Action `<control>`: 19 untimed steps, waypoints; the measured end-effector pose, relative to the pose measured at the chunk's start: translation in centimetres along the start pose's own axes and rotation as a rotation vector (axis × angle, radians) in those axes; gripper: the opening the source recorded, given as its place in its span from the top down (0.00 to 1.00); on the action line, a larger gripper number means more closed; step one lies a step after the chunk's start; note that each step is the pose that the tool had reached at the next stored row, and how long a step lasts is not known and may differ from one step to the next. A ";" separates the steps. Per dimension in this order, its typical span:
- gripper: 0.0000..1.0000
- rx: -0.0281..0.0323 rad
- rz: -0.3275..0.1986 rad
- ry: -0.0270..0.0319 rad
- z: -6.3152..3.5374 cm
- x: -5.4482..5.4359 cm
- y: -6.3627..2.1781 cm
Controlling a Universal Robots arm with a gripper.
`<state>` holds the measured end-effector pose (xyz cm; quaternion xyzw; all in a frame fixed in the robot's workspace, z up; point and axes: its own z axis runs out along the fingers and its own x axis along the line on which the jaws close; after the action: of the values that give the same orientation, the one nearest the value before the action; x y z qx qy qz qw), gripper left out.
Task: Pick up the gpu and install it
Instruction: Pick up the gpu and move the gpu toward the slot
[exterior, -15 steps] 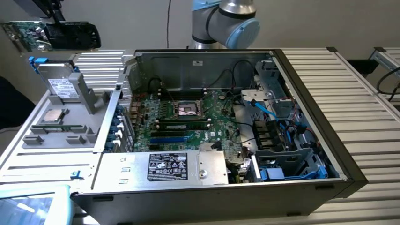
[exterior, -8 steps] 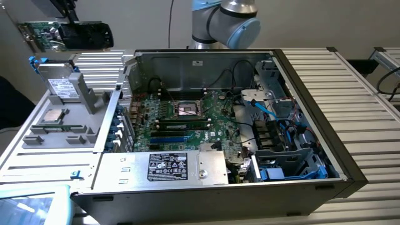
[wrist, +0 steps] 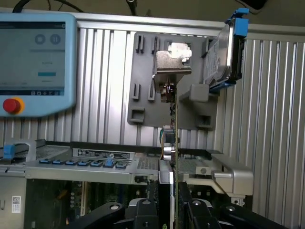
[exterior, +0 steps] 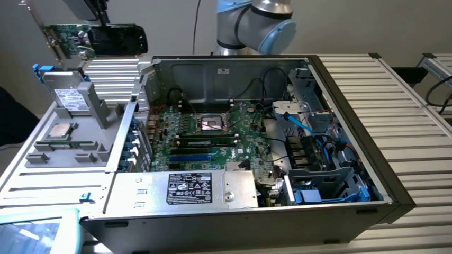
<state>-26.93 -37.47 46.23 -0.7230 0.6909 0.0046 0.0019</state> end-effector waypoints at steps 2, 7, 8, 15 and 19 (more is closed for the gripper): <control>0.72 0.0000 -0.001 -0.0002 -0.01 0.0 -0.92; 0.72 -0.0001 -0.004 -0.0003 -0.01 0.1 -3.18; 0.72 0.0000 -0.004 -0.0003 -0.01 0.2 -3.65; 0.72 0.0000 -0.008 -0.0016 0.00 0.5 -6.37; 0.72 0.0000 -0.008 -0.0027 0.02 1.2 -7.61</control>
<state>-19.27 -38.28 46.17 -0.7257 0.6880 0.0055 0.0028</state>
